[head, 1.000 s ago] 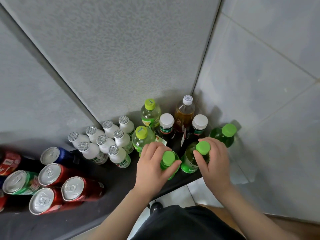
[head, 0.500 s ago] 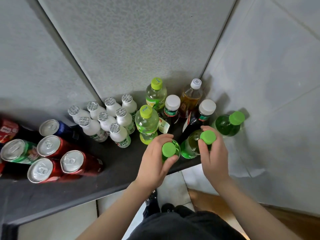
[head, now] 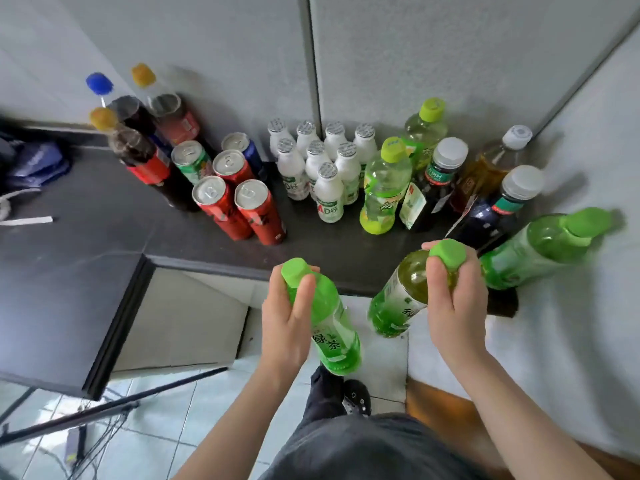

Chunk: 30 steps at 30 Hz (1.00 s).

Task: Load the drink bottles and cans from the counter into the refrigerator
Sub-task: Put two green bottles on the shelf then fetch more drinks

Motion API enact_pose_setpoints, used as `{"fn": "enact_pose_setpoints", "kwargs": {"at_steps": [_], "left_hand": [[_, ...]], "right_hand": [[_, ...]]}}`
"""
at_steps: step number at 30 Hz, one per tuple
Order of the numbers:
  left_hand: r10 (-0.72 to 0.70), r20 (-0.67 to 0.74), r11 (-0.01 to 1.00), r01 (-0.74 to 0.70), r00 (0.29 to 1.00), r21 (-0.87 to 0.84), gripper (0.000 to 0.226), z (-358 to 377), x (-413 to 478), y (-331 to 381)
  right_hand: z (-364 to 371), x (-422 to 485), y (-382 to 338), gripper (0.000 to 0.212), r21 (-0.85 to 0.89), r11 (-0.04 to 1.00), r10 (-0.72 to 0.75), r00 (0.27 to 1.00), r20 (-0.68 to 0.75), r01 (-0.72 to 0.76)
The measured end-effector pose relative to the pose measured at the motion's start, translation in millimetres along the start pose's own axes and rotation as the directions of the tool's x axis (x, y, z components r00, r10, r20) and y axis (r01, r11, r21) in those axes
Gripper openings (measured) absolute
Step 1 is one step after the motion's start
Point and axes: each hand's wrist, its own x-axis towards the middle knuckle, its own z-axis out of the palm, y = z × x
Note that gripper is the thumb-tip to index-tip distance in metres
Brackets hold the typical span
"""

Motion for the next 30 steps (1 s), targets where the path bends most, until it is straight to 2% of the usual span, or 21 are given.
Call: {"fn": "enact_pose_setpoints", "kwargs": {"at_steps": [4,7,12,14,16,24,30], "left_hand": [[-0.130,-0.204,0.992,0.127,0.970,-0.028,0.013,-36.3,-44.1,-22.3],[-0.208,-0.291,0.978,0.203,0.934,-0.047,0.012,-61.4,-77.3,-37.0],[-0.286,-0.433,0.958,0.266,0.855,-0.108,0.020,-96.2,-124.2,-49.5],[-0.296,-0.491,0.955,0.255,0.820,-0.151,0.014,-109.5,-141.1,-51.4],[-0.298,-0.537,0.954,0.243,0.789,-0.173,0.009,-123.9,-157.4,-54.1],[-0.293,-0.725,0.956,0.178,0.623,-0.233,0.014,-213.0,-244.8,-73.6],[-0.298,-0.852,0.954,0.149,0.431,-0.259,0.015,-305.8,-352.9,-95.6]], "right_hand": [[21.4,-31.8,-8.3,0.035,0.084,0.996,-0.009,0.973,0.233,-0.011],[34.4,-58.4,-15.7,0.035,0.087,0.996,-0.013,0.931,0.364,-0.020],[56.1,-95.2,-24.4,0.036,0.058,0.998,-0.064,0.801,0.595,0.036],[67.1,-108.4,-28.9,0.040,0.064,0.996,-0.084,0.743,0.664,0.055],[80.3,-121.4,-35.8,0.042,0.071,0.994,-0.109,0.685,0.720,0.083],[147.2,-204.7,-92.0,0.033,0.143,0.978,-0.197,0.467,0.862,0.150],[197.8,-325.1,-148.9,0.046,0.229,0.951,-0.279,0.260,0.925,0.206]]}}
